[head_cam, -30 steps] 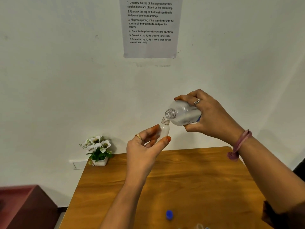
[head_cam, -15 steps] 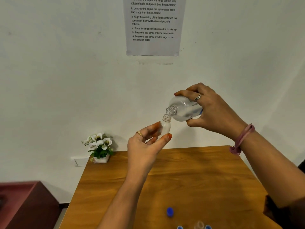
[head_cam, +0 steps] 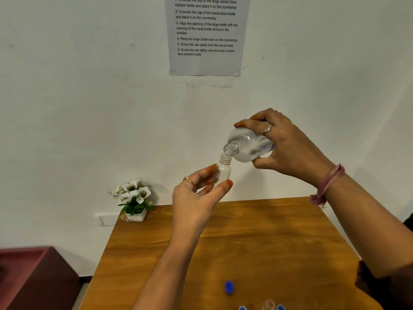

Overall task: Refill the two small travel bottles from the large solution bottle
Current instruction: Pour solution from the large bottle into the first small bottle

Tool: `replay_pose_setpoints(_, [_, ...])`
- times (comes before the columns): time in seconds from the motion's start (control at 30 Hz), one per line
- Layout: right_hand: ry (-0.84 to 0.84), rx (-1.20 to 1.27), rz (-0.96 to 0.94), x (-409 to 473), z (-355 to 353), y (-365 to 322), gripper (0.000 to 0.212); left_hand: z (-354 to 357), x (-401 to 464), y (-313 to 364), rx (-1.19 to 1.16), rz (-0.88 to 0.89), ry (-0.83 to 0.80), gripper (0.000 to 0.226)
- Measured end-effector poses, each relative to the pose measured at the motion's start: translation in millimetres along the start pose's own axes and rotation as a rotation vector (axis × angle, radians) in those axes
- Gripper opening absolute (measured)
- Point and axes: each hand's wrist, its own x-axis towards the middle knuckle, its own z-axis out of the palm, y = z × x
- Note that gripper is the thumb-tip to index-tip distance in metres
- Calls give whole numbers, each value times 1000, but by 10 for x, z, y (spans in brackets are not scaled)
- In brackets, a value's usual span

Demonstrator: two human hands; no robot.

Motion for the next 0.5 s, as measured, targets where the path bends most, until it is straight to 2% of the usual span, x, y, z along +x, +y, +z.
replay_pose_setpoints(0.5, [16, -25, -36, 18, -19, -11, 71, 5, -3, -4, 8, 11, 2, 38])
